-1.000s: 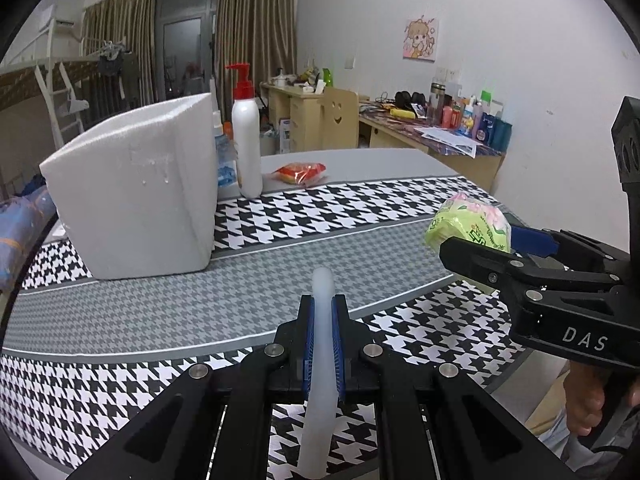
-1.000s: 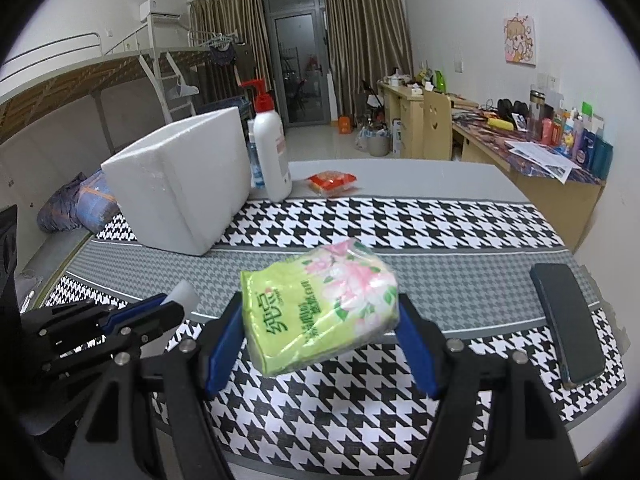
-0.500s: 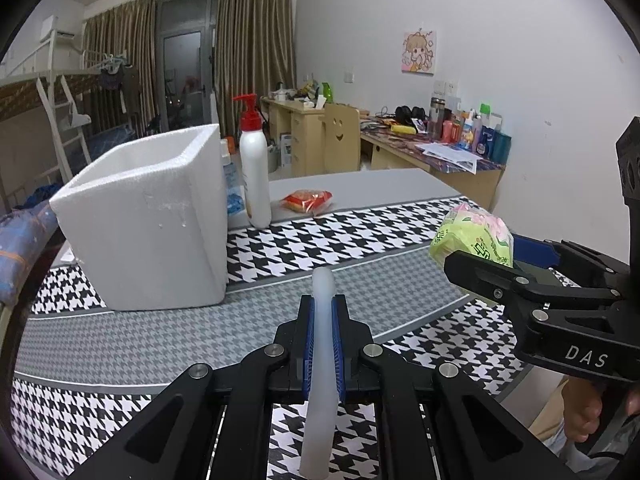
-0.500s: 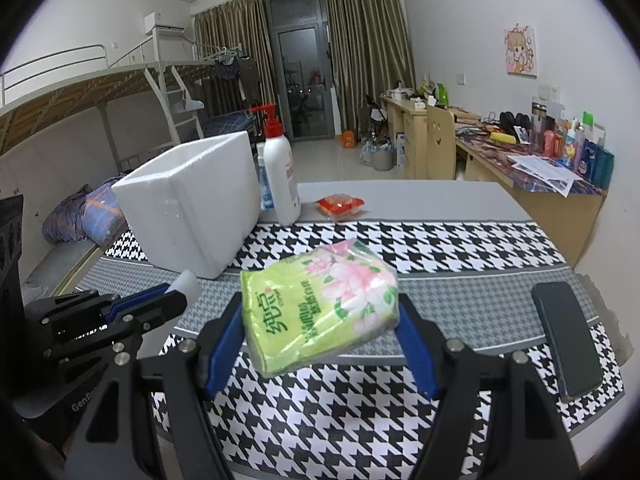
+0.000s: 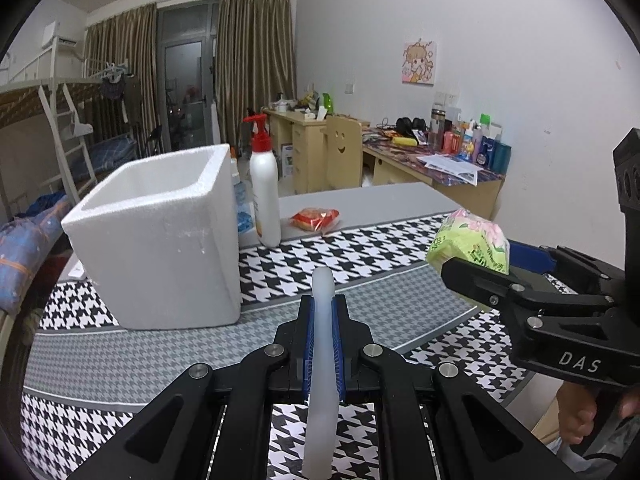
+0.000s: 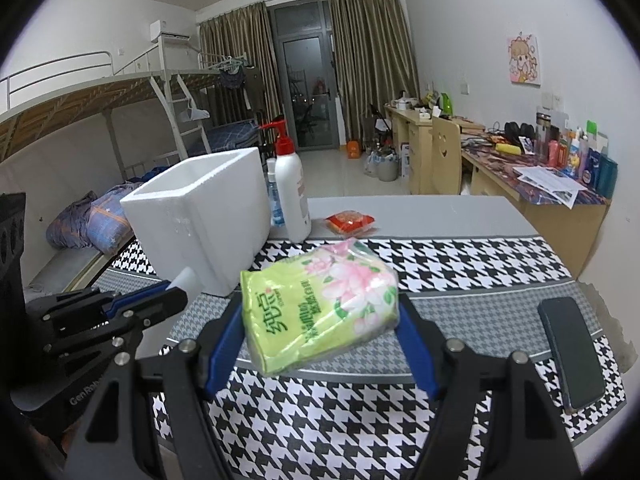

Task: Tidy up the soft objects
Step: 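Carry the green tissue pack up over the white foam box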

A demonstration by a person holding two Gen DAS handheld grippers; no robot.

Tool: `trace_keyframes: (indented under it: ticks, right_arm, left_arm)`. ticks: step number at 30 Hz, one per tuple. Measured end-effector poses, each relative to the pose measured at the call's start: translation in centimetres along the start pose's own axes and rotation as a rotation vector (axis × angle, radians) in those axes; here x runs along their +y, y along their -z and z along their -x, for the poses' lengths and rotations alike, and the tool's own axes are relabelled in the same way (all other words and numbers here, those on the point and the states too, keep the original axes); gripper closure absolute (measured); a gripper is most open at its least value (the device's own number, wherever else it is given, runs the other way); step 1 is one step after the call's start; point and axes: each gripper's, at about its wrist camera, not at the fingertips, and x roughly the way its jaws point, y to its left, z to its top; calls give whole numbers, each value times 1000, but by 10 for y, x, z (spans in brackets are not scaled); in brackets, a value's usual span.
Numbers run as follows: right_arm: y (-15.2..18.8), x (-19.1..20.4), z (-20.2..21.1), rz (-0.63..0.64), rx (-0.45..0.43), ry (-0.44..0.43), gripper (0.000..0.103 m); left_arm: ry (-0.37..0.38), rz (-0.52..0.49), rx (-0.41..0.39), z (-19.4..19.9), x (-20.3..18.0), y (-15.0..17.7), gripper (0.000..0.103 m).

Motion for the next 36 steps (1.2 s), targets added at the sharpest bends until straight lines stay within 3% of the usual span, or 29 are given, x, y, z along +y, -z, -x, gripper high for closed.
trace_keyframes:
  ticks: [36]
  right_arm:
    - [-34,42,4,21,-103,15,28]
  left_arm:
    - [37,-32,-99,26,43,-46,94]
